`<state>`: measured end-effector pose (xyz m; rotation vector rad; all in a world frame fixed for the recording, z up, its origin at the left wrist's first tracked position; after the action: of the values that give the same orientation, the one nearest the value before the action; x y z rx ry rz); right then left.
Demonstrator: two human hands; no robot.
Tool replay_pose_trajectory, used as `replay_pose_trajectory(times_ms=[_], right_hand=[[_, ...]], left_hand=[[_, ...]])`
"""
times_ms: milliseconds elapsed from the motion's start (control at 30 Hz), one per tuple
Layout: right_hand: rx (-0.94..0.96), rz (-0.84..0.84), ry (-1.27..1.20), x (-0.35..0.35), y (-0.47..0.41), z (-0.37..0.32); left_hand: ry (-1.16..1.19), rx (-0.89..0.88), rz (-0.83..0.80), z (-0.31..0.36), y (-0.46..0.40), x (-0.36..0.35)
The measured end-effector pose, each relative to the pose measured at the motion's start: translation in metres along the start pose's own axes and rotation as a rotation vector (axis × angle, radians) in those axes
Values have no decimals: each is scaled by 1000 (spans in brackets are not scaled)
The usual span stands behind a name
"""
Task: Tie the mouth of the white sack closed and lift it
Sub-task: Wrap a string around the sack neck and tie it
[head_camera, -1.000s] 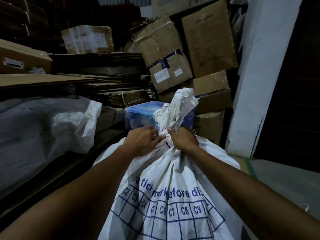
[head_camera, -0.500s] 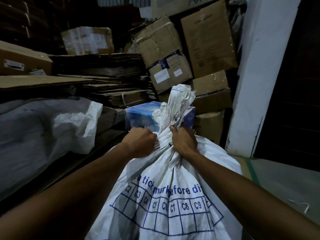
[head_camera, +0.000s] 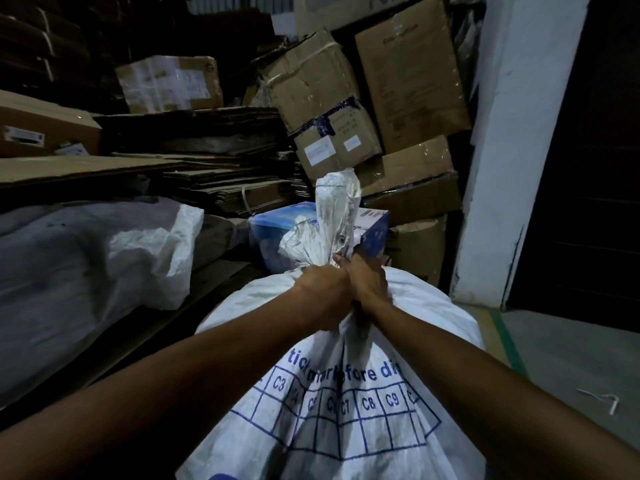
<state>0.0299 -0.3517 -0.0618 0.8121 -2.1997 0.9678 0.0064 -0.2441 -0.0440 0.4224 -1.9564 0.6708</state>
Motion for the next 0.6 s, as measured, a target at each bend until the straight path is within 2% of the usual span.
replay_pose_trajectory(times_ms=[233,333,467,600], right_hand=[[-15,82,-72,5,-2,11],[11,75,-87,1,-4,8],[43,53,-91,1,-8,7],[172,59,-158,13,-6,1]], left_hand=[[-109,-3,54,-19,4,6],[-45,15,49,-26,3,6],[152,-38,-157,-35,-6,-6],[551,-7,-364,-53,-11,-19]])
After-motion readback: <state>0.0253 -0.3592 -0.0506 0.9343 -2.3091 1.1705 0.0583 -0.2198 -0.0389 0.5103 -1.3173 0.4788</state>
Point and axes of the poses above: each hand's wrist, its own y-axis away from the middle knuckle, its own x-axis out of the back of the hand, z = x × y, the point moved 10 cm from there along -y, towards the middle knuckle, and after that the axes turned 13 degrees about x, right-handed, at the moved point
